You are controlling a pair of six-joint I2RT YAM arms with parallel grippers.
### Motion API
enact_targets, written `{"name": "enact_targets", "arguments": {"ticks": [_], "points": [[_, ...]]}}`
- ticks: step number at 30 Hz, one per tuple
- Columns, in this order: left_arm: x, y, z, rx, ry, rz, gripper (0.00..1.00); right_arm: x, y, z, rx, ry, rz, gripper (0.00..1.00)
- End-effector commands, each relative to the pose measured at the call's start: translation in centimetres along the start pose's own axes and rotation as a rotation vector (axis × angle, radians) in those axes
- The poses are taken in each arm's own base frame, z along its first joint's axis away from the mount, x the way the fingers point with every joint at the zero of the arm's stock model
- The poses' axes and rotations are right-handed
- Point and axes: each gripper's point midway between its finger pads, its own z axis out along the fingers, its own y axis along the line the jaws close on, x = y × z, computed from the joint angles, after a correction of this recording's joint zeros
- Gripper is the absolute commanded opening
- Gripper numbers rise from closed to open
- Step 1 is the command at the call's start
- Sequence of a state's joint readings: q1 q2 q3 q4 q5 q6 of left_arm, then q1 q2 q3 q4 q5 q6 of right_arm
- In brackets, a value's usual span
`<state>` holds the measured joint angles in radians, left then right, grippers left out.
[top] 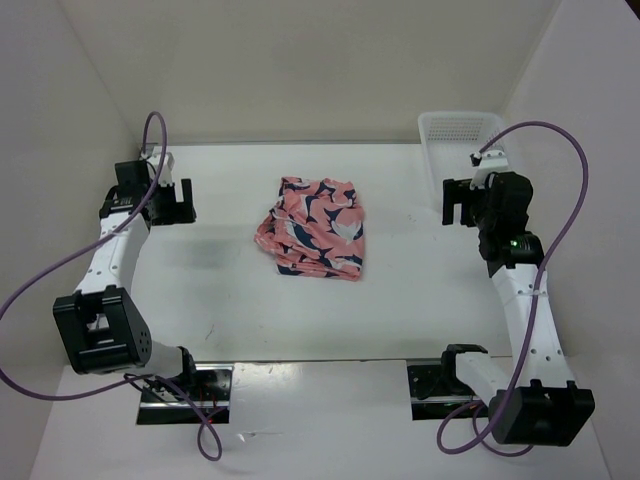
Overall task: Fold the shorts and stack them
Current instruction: Fold the shorts
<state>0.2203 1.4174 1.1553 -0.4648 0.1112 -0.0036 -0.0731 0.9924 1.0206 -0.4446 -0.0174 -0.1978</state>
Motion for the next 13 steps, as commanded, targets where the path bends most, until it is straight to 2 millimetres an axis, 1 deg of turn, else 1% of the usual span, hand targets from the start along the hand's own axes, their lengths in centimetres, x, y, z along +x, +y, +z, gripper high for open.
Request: {"name": "enact_targets", "arguments": {"ticks": [1, 4, 5, 7, 8, 10, 12, 13], "points": [[-1.46, 0.08, -1.09, -0.011, -0.068, 0.013, 0.99, -1.05, -0.23, -0.69, 0.008, -0.056, 0.014, 1.00], [-1.65, 0.06, -1.37, -0.011, -0.077, 0.014, 0.99, -1.04, -0.22, -1.01, 0.008, -0.057, 0.014, 1.00], [-1.27, 0.05, -1.23, -0.011, -0.068, 0.013, 0.99, -0.67, 0.00, -0.88, -0.003, -0.049, 0.014, 1.00], [-1.26, 0.05, -1.22, -0.011, -0.068, 0.013, 0.99, -0.90, -0.03, -1.17, -0.001, -0.060, 0.014, 1.00], [-1.26, 0.05, -1.22, -0.011, -0.068, 0.013, 0.99, -0.50, 0.04, -1.04, -0.002, -0.051, 0.014, 1.00], [-1.28, -0.16, -1.22, 0.001, -0.068, 0.013, 0.99, -0.69, 0.01, -1.28, -0.001, -0.060, 0.014, 1.00], [-1.69, -0.17, -1.48, 0.000, -0.087, 0.016, 0.99, -0.29, 0.07, -1.16, -0.002, -0.051, 0.014, 1.00], [-1.69, -0.17, -1.48, 0.000, -0.087, 0.016, 0.99, -0.51, 0.05, -1.44, -0.001, -0.061, 0.014, 1.00]]}}
